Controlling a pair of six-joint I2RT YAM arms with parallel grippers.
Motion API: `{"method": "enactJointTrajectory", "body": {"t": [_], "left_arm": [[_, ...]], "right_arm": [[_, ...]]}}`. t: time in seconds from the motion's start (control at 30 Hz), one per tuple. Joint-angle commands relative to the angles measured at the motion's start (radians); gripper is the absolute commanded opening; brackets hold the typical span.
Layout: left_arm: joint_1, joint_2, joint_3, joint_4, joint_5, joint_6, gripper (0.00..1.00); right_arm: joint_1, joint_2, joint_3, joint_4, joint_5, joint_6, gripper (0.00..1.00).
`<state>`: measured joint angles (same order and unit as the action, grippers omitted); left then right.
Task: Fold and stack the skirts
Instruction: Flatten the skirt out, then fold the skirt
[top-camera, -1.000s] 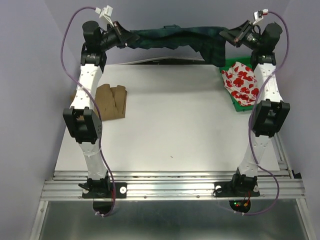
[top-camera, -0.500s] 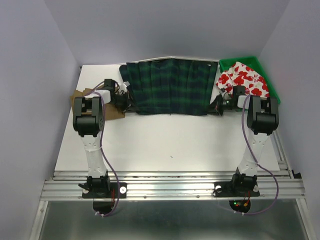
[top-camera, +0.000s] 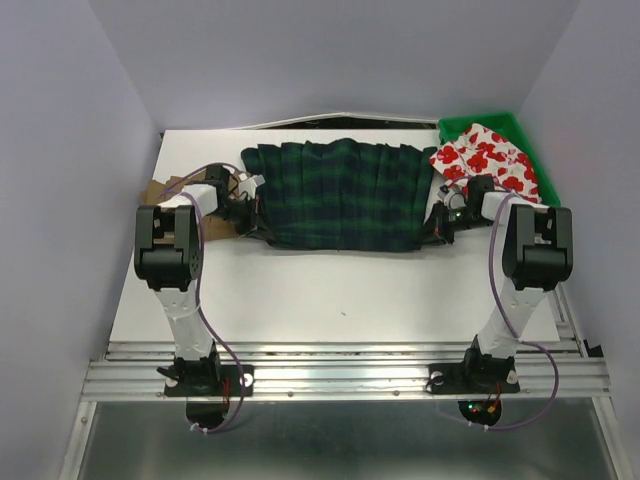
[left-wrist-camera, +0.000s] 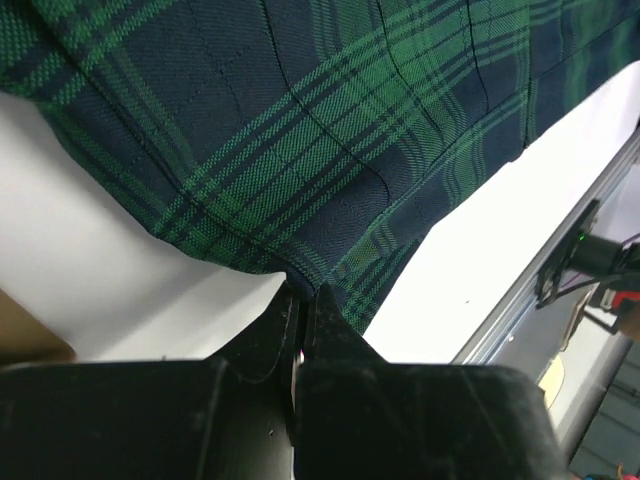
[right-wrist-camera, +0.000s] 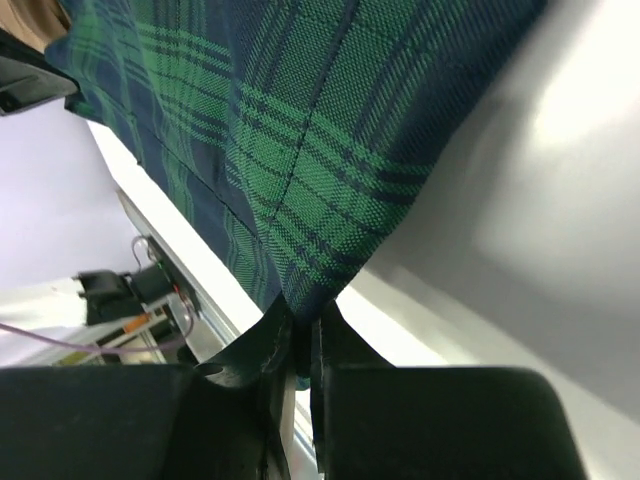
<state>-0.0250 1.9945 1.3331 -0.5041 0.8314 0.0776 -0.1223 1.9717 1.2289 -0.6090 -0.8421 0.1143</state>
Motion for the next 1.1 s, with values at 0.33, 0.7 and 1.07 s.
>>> {"method": "enactJointTrajectory", "body": {"t": [0.33,0.7,1.07], "left_arm": [[-0.010,-0.324,-0.065,-0.160,-0.352,0.197,0.57],[-0.143,-0.376,0.135,-0.091,-0.433,0.162,0.66],[-0.265,-0.150,0.113,0.027,-0.365,0.036,0.53]], "right_arm": [[0.110,-0.345,-0.063,-0.350,0.169,-0.447,0.86],[0.119,-0.127,0.342,-0.189,0.219,-0.461,0.64],[0.161,0.128,0.385,-0.020,0.353,-0.562,0.40]]}}
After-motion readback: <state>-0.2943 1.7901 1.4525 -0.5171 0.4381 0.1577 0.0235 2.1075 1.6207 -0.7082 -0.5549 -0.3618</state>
